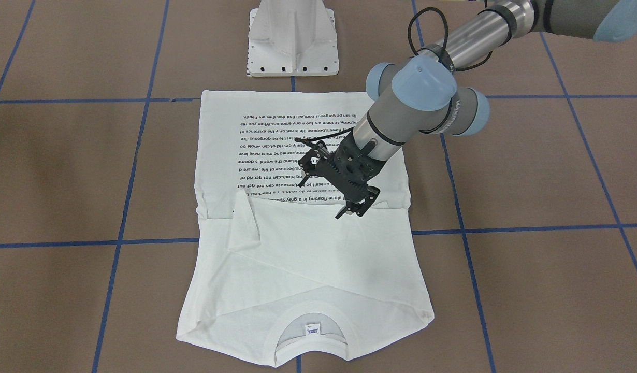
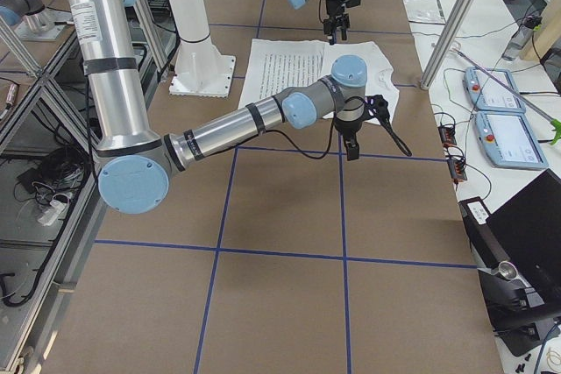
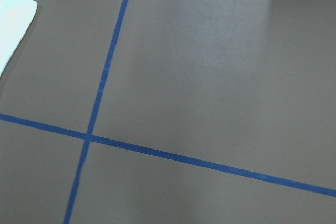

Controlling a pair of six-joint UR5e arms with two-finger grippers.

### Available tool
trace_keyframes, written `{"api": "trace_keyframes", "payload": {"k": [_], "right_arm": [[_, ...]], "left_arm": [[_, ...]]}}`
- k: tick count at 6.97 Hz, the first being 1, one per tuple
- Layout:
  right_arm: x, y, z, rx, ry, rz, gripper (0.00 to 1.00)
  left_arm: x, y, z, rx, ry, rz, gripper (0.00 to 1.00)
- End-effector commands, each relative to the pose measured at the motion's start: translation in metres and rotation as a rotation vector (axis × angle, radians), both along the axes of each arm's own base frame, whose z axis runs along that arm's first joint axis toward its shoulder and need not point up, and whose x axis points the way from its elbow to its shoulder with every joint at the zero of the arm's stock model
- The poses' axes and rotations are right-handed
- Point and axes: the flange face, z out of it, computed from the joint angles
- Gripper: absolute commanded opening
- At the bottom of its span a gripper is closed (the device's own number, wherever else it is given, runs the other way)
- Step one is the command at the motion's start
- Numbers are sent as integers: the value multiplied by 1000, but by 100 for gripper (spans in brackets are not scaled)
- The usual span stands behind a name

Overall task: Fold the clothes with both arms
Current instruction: 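Release the sleeve and lift the left gripper away from the shirt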

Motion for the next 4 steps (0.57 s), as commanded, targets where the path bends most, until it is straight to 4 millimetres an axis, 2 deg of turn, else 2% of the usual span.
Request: {"api": "trace_keyframes", "payload": {"k": [1,3,4], "right_arm": [[-60,-6,-45,-38,-32,18,100],[-132,-23,-80,-64,-10,43,98],[-173,-29,-93,-81,-2,47,96]], "left_arm": [[-97,6,9,96,-66,-46,100],[-143,-3,34,122,-100,-95,100],[-154,7,24,144,-82,-102,100]]}}
